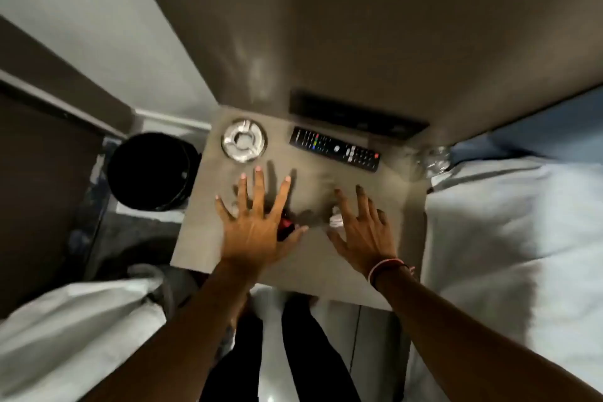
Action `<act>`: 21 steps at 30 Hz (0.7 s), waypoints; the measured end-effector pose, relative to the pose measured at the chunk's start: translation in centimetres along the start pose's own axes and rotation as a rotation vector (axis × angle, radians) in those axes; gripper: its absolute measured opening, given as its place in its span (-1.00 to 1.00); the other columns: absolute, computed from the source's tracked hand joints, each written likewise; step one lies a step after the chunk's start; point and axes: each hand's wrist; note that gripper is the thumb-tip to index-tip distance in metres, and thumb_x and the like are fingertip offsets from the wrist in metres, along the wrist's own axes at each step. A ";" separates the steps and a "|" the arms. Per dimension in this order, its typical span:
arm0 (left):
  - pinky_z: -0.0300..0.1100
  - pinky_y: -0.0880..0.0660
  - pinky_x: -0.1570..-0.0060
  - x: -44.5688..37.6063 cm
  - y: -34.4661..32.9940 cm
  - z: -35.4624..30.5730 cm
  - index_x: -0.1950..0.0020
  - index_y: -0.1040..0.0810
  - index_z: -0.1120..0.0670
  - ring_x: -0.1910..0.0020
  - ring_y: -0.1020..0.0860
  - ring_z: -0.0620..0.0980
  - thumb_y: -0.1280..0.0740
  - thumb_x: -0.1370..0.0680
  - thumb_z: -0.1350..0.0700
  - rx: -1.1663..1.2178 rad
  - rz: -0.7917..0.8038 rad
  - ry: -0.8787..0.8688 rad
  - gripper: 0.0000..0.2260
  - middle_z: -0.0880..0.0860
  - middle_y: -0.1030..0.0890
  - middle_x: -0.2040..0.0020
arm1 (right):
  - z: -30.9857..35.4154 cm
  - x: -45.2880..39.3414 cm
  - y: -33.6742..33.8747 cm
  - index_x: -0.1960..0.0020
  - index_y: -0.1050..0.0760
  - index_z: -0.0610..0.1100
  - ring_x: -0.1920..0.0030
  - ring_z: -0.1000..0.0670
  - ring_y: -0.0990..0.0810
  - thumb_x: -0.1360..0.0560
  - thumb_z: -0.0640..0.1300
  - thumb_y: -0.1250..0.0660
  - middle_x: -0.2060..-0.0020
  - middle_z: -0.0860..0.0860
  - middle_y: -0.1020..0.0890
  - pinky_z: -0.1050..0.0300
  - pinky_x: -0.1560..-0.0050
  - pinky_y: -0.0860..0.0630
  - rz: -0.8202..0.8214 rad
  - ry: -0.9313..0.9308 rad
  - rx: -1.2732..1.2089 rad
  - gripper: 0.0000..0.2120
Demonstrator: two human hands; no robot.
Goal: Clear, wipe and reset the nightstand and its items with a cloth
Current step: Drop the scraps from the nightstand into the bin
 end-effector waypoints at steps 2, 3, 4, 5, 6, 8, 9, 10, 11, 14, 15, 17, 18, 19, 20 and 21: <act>0.51 -0.18 -0.32 -0.2 -3.3 0.1 -0.59 -0.04 -0.14 -0.54 -0.14 0.36 -0.02 -0.47 -0.48 0.032 0.032 0.068 -0.24 0.27 -0.12 -0.60 | -0.1 -0.9 -3.4 -0.63 0.11 0.07 -0.55 -0.22 -0.20 -0.65 0.18 -0.07 -0.62 -0.20 0.04 -0.10 -0.46 -0.29 0.042 0.016 -0.021 -0.36; 0.46 -0.22 -0.31 0.2 -5.8 0.4 -0.59 -0.07 -0.13 -0.53 -0.17 0.37 -0.03 -0.49 -0.46 0.032 0.042 0.070 -0.26 0.29 -0.15 -0.58 | -0.2 -1.1 -5.7 -0.63 0.06 0.07 -0.52 -0.23 -0.24 -0.66 0.13 -0.08 -0.62 -0.20 0.00 -0.10 -0.44 -0.32 0.038 0.015 -0.020 -0.40; 0.43 -0.25 -0.30 0.4 -7.6 0.7 -0.58 -0.09 -0.12 -0.52 -0.18 0.38 -0.05 -0.51 -0.43 0.028 0.022 0.046 -0.28 0.30 -0.17 -0.57 | -0.6 -1.0 -7.1 -0.62 -0.01 0.05 -0.48 -0.24 -0.27 -0.66 0.08 -0.12 -0.60 -0.21 -0.05 -0.10 -0.43 -0.34 0.011 0.007 -0.012 -0.42; 0.43 -0.26 -0.31 0.7 -9.3 0.8 -0.58 -0.11 -0.10 -0.52 -0.18 0.39 -0.09 -0.53 -0.37 0.044 0.009 0.016 -0.32 0.31 -0.19 -0.56 | -0.9 -1.0 -8.5 -0.61 -0.08 0.02 -0.45 -0.25 -0.30 -0.65 0.04 -0.18 -0.58 -0.23 -0.11 -0.12 -0.41 -0.36 -0.024 -0.007 0.001 -0.42; 0.45 -0.25 -0.32 1.0 -11.1 1.2 -0.57 -0.14 -0.08 -0.51 -0.19 0.41 -0.17 -0.54 -0.29 0.055 -0.001 -0.013 -0.35 0.32 -0.22 -0.55 | -0.9 -1.1 -10.0 -0.58 -0.15 -0.01 -0.42 -0.26 -0.32 -0.62 0.00 -0.24 -0.55 -0.24 -0.16 -0.14 -0.40 -0.37 -0.068 -0.016 -0.016 -0.43; 0.48 -0.21 -0.36 1.0 -13.1 2.5 -0.51 -0.21 -0.02 -0.48 -0.24 0.43 -0.41 -0.45 -0.12 0.047 -0.080 -0.083 -0.31 0.33 -0.31 -0.51 | -0.7 -1.8 -11.7 -0.51 -0.28 -0.05 -0.38 -0.28 -0.35 -0.61 -0.05 -0.24 -0.49 -0.25 -0.27 -0.19 -0.37 -0.40 -0.174 -0.056 -0.141 -0.53; 0.47 -0.24 -0.35 0.9 -13.1 3.1 -0.45 -0.26 0.00 -0.45 -0.30 0.43 -0.51 -0.38 -0.01 0.085 -0.106 -0.113 -0.29 0.34 -0.38 -0.46 | -0.5 -2.2 -11.8 -0.45 -0.32 -0.02 -0.37 -0.28 -0.37 -0.63 -0.05 -0.20 -0.45 -0.20 -0.31 -0.21 -0.36 -0.42 -0.220 -0.098 -0.230 -0.60; 0.45 -0.31 -0.31 0.9 -13.1 4.3 -0.38 -0.31 0.02 -0.40 -0.38 0.44 -0.57 -0.32 0.12 0.157 -0.127 -0.122 -0.29 0.35 -0.46 -0.39 | 0.0 -2.8 -12.2 -0.40 -0.32 0.02 -0.36 -0.27 -0.38 -0.64 -0.04 -0.17 -0.43 -0.15 -0.31 -0.22 -0.34 -0.44 -0.242 -0.105 -0.264 -0.66; 0.42 -0.42 -0.23 0.9 -12.4 5.1 -0.31 -0.37 0.05 -0.30 -0.47 0.46 -0.59 -0.26 0.24 0.233 -0.163 -0.120 -0.31 0.36 -0.53 -0.30 | 0.4 -3.1 -12.2 -0.37 -0.31 0.02 -0.34 -0.26 -0.39 -0.64 -0.05 -0.17 -0.41 -0.12 -0.31 -0.24 -0.31 -0.46 -0.259 -0.099 -0.268 -0.69; 0.16 -0.63 0.14 0.9 -9.6 8.6 -0.06 -0.62 0.14 0.10 -0.66 0.35 -0.53 -0.22 0.35 0.365 -0.274 -0.021 -0.57 0.34 -0.66 -0.05 | 1.9 -3.1 -11.8 -0.36 -0.30 -0.18 -0.26 -0.30 -0.43 -0.62 -0.11 -0.19 -0.36 -0.21 -0.34 -0.29 -0.20 -0.53 -0.303 -0.051 -0.207 -0.66; 0.07 -0.62 0.21 0.6 -8.2 10.7 0.02 -0.66 0.15 0.18 -0.66 0.31 -0.48 -0.29 0.31 0.382 -0.272 0.054 -0.72 0.30 -0.68 0.02 | 3.1 -3.4 -11.5 -0.35 -0.31 -0.18 -0.25 -0.29 -0.44 -0.62 -0.06 -0.14 -0.35 -0.21 -0.34 -0.28 -0.19 -0.53 -0.301 -0.022 -0.222 -0.65; -0.01 -0.52 0.27 -0.4 -5.7 15.1 0.13 -0.62 0.16 0.25 -0.61 0.28 -0.29 -0.38 0.19 0.472 -0.287 0.240 -0.85 0.24 -0.66 0.17 | 5.6 -3.9 -10.7 -0.32 -0.32 -0.13 -0.25 -0.25 -0.44 -0.62 0.04 -0.03 -0.35 -0.18 -0.36 -0.26 -0.19 -0.53 -0.293 0.017 -0.277 -0.63; -0.02 -0.47 0.27 -0.9 -4.8 17.3 0.14 -0.59 0.16 0.25 -0.59 0.28 -0.21 -0.38 0.15 0.511 -0.323 0.316 -0.80 0.23 -0.63 0.21 | 7.0 -4.1 -10.4 -0.31 -0.32 -0.10 -0.24 -0.24 -0.44 -0.62 0.05 -0.02 -0.33 -0.17 -0.37 -0.27 -0.18 -0.54 -0.315 0.039 -0.293 -0.65; -0.02 -0.43 0.25 -1.7 -4.1 19.6 0.09 -0.55 0.17 0.22 -0.57 0.27 -0.15 -0.37 0.11 0.534 -0.377 0.385 -0.75 0.23 -0.60 0.20 | 8.6 -4.6 -10.2 -0.31 -0.33 -0.08 -0.24 -0.25 -0.45 -0.63 0.02 -0.04 -0.32 -0.15 -0.38 -0.29 -0.16 -0.54 -0.339 0.064 -0.332 -0.68; -0.01 -0.42 0.19 -2.5 -3.7 21.4 -0.01 -0.52 0.18 0.14 -0.55 0.25 -0.13 -0.39 0.07 0.552 -0.411 0.434 -0.68 0.22 -0.58 0.12 | 9.8 -4.8 -10.1 -0.31 -0.35 -0.10 -0.23 -0.26 -0.46 -0.62 -0.03 -0.08 -0.31 -0.14 -0.38 -0.28 -0.15 -0.55 -0.358 0.083 -0.363 -0.69; -0.02 -0.41 0.09 -3.2 -3.5 22.8 -0.13 -0.44 0.19 0.05 -0.50 0.19 -0.12 -0.41 0.03 0.597 -0.429 0.469 -0.63 0.19 -0.51 0.01 | 11.1 -5.0 -10.0 -0.31 -0.38 -0.14 -0.23 -0.24 -0.45 -0.61 -0.09 -0.12 -0.30 -0.14 -0.38 -0.25 -0.16 -0.55 -0.369 0.094 -0.369 -0.70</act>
Point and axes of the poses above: each hand's wrist, its own x-axis away from the middle knuckle, its own y-axis out of the back of the hand, z = x × y
